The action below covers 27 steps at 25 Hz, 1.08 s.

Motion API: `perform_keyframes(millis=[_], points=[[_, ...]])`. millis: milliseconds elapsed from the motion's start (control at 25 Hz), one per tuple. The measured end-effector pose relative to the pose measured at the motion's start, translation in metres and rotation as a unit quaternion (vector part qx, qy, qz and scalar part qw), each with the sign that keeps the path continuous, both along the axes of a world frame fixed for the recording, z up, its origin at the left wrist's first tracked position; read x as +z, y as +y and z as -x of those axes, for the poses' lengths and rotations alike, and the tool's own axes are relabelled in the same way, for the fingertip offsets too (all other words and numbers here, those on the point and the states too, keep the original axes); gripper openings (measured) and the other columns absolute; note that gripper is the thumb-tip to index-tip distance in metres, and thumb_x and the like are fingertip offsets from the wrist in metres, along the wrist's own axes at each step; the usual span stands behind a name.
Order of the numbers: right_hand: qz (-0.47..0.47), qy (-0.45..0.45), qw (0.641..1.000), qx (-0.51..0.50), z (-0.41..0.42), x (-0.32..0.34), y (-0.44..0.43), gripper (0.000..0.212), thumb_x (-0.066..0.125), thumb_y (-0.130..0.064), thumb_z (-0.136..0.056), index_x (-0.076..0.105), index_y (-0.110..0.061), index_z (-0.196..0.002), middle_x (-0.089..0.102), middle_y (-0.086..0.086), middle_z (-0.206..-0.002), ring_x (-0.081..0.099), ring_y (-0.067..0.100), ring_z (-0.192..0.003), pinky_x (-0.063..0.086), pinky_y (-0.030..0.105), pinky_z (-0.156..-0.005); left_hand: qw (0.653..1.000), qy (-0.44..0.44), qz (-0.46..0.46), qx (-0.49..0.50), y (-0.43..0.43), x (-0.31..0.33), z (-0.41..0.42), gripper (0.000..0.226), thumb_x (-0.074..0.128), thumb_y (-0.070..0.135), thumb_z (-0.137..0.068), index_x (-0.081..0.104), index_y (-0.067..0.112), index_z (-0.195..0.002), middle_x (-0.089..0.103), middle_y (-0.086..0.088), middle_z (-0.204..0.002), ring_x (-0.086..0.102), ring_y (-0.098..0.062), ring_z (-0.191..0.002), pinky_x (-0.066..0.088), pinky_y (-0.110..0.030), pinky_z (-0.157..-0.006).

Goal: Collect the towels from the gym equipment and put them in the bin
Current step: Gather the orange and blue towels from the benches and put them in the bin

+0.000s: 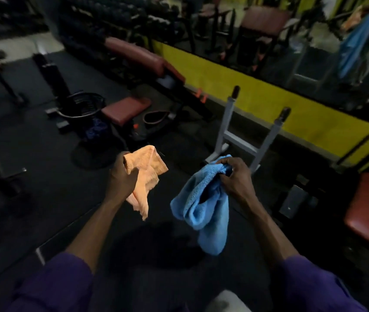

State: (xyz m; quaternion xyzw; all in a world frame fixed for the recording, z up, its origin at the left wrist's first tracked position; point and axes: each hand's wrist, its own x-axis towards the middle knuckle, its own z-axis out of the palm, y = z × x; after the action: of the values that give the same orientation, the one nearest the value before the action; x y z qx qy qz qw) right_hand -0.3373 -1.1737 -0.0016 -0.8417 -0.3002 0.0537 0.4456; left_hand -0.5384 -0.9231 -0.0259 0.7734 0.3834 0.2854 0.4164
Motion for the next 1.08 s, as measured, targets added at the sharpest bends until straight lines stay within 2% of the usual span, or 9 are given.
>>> perform_keyframes(millis=[80,240,360,480,600,720,840,1080], points=[[-0.017,-0.007,0.999,0.034,-0.022,0.003,0.046,0.042,0.062,0.005,-0.072,0.063,-0.032,-0.09,0.056,-0.017,-0.091,0.058,-0.012,-0.087,0.043,0.003,-0.069,1.0,0.006,-0.001,0.029,0.036,0.0,-0.008,0.043,0.061,0.015,-0.088,0.046,0.029,-0.126,0.058,0.007,-0.112,0.057,-0.016,-0.103,0.045,-0.034,-0.082],[-0.022,-0.025,0.993,0.11,-0.07,-0.001,0.129,0.041,0.063,0.001,-0.069,0.064,-0.035,-0.089,0.057,-0.016,-0.091,0.058,-0.011,-0.088,0.043,0.005,-0.068,0.998,-0.001,-0.011,0.066,0.094,0.002,-0.033,0.043,0.061,0.014,-0.088,0.046,0.028,-0.126,0.058,0.007,-0.112,0.056,-0.014,-0.103,0.043,-0.031,-0.081],[-0.017,-0.019,0.985,0.17,-0.103,0.001,0.202,0.043,0.063,0.0,-0.069,0.064,-0.039,-0.089,0.055,-0.019,-0.095,0.056,-0.011,-0.089,0.042,0.003,-0.068,0.991,-0.004,-0.028,0.134,0.134,0.008,-0.05,0.044,0.062,0.012,-0.088,0.047,0.023,-0.127,0.057,0.006,-0.113,0.054,-0.013,-0.102,0.042,-0.03,-0.082],[-0.022,-0.01,0.975,0.221,-0.122,0.01,0.261,0.046,0.061,0.0,-0.07,0.064,-0.042,-0.09,0.06,-0.009,-0.099,0.059,-0.003,-0.089,0.045,0.008,-0.072,0.982,-0.004,-0.041,0.182,0.163,0.016,-0.053,0.045,0.063,0.011,-0.087,0.047,0.02,-0.128,0.058,0.003,-0.116,0.054,-0.014,-0.103,0.042,-0.031,-0.082],[-0.035,0.006,0.964,0.264,-0.132,0.011,0.32,0.048,0.058,0.002,-0.07,0.065,-0.043,-0.086,0.063,-0.006,-0.096,0.06,-0.008,-0.087,0.043,0.003,-0.07,0.971,-0.017,-0.031,0.237,0.195,0.015,-0.051,0.046,0.064,0.009,-0.087,0.047,0.018,-0.129,0.057,0.005,-0.116,0.056,-0.015,-0.106,0.043,-0.031,-0.084],[-0.049,0.02,0.954,0.296,-0.136,0.009,0.383,0.05,0.056,0.002,-0.067,0.066,-0.044,-0.082,0.065,-0.014,-0.089,0.06,-0.012,-0.083,0.042,0.0,-0.066,0.962,-0.026,-0.034,0.268,0.241,0.01,-0.048,0.047,0.064,0.007,-0.087,0.047,0.012,-0.13,0.06,-0.004,-0.12,0.058,-0.022,-0.111,0.048,-0.037,-0.09],[-0.058,0.023,0.946,0.317,-0.137,0.006,0.455,0.054,0.057,0.001,-0.066,0.065,-0.05,-0.081,0.067,-0.021,-0.087,0.062,-0.011,-0.082,0.043,0.001,-0.065,0.958,-0.034,-0.02,0.283,0.3,0.006,-0.046,0.047,0.064,0.009,-0.088,0.047,0.016,-0.132,0.06,-0.007,-0.125,0.057,-0.024,-0.115,0.049,-0.047,-0.098],[-0.074,0.009,0.935,0.348,-0.13,0.018,0.617,0.064,0.058,0.007,-0.069,0.065,-0.055,-0.083,0.068,-0.033,-0.085,0.064,-0.013,-0.073,0.044,0.001,-0.062,0.953,-0.021,-0.015,0.302,0.463,0.012,-0.042,0.049,0.064,0.012,-0.088,0.046,0.023,-0.132,0.056,-0.004,-0.131,0.053,-0.023,-0.119,0.046,-0.045,-0.1]])
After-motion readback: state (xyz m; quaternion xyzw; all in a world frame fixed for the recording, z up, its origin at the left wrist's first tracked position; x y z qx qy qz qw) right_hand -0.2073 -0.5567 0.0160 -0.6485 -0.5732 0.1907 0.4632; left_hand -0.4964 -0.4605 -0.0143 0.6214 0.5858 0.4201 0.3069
